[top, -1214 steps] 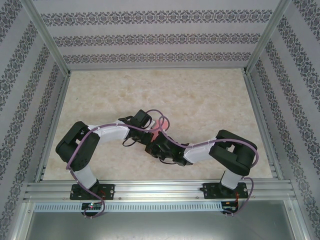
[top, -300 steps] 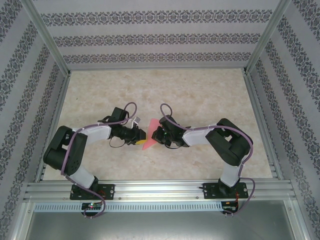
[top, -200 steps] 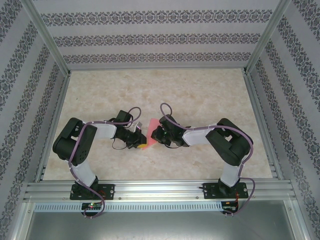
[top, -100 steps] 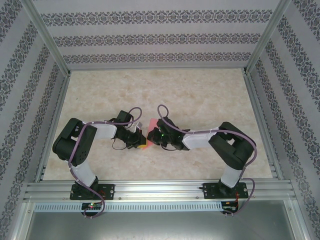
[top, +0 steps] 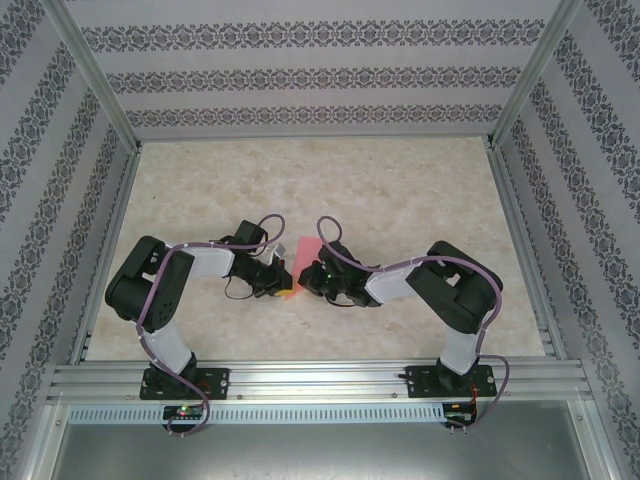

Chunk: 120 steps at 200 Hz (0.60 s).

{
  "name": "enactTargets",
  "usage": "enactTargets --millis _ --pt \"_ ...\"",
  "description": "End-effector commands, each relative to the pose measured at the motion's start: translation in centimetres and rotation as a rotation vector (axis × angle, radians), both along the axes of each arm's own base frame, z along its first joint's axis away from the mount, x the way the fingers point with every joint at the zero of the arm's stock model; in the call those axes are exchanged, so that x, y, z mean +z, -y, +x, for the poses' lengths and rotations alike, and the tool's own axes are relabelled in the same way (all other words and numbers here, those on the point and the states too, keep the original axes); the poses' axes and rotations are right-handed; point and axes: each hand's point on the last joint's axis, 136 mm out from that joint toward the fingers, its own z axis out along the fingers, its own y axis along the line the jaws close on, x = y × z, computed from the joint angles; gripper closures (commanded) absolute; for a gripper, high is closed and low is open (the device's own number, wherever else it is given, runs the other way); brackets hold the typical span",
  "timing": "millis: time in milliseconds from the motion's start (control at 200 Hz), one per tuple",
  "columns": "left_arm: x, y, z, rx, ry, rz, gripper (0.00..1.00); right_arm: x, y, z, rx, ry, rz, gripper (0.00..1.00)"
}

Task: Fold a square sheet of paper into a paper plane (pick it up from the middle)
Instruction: Third fold the triangle at the center of the table.

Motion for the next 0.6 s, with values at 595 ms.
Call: enactTargets --millis 595 --pt "-5.5 -4.1 -1.9 0.028 -0.067 0.262 0.96 -0.8 7.6 4.8 -0.114 0.084 -0.125 0.89"
